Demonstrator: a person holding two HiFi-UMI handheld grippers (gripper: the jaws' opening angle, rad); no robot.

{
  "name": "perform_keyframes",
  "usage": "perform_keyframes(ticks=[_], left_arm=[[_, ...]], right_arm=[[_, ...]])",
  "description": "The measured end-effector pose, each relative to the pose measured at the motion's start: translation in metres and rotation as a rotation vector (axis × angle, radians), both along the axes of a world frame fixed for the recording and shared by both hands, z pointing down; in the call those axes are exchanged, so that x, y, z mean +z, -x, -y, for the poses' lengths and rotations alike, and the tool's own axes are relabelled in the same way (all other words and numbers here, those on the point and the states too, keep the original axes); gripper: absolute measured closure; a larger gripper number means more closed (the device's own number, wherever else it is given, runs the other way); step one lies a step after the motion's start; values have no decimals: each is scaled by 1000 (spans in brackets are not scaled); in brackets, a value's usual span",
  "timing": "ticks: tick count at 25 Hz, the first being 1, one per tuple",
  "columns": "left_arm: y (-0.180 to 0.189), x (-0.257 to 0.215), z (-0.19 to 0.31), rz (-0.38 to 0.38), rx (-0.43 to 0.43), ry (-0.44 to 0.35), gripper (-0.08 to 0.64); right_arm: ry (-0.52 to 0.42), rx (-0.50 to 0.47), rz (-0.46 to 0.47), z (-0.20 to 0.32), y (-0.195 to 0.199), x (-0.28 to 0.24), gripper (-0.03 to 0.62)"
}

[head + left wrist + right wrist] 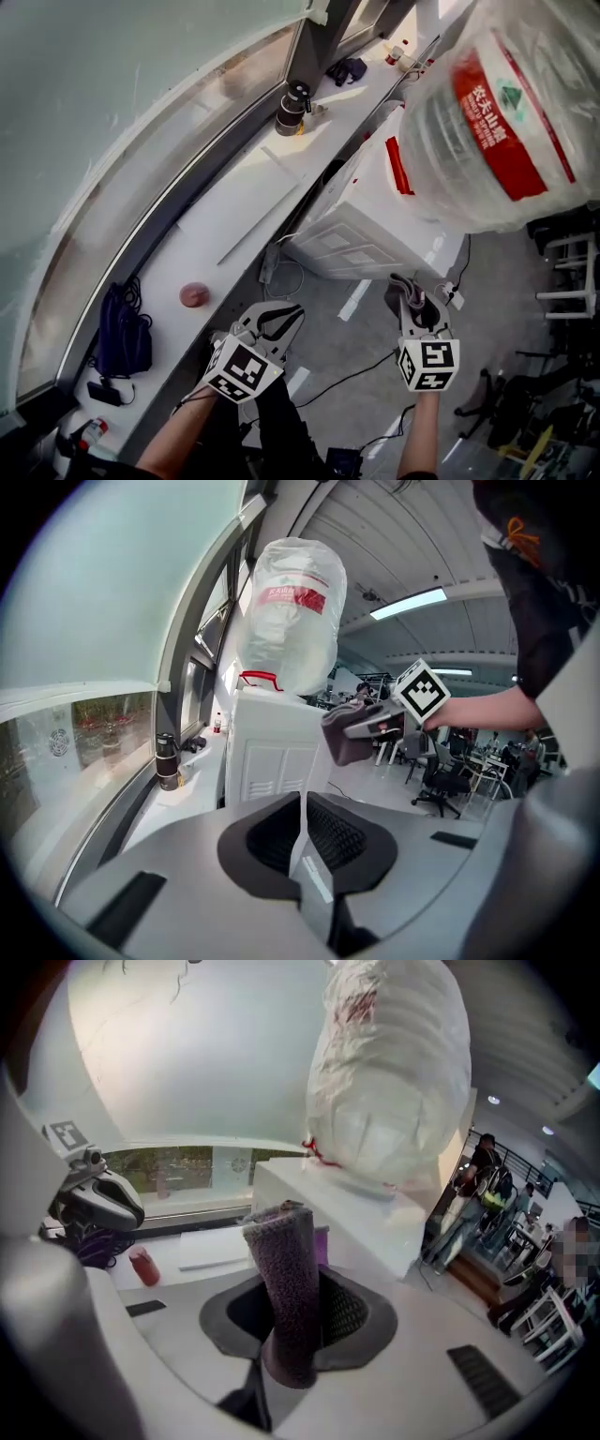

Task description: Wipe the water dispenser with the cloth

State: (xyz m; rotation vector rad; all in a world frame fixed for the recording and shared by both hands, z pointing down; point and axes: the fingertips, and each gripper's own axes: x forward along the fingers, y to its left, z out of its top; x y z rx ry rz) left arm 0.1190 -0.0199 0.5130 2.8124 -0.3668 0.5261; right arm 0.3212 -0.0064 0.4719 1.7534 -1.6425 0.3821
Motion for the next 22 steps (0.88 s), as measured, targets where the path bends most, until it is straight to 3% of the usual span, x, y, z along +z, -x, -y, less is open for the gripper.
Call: perform_keyframes(ticks=[4, 7, 11, 15, 22], left_arm=[[-10, -11, 1, -16, 10, -2, 529], [-16, -18, 2, -32, 7, -11, 529], [-22, -20, 0, -36, -5, -12, 529], [-21, -8, 1, -35, -33, 9, 529], [-19, 15, 1, -10, -84, 42, 529]], right_arm=[[-70, -8, -118, 4, -16, -44, 488], [-61, -16, -190, 10, -31, -46, 488], [-26, -8, -239, 12, -49, -24, 487], [-60, -11, -270, 13, -49, -7, 486], [52, -50, -265, 12, -48, 73, 486]])
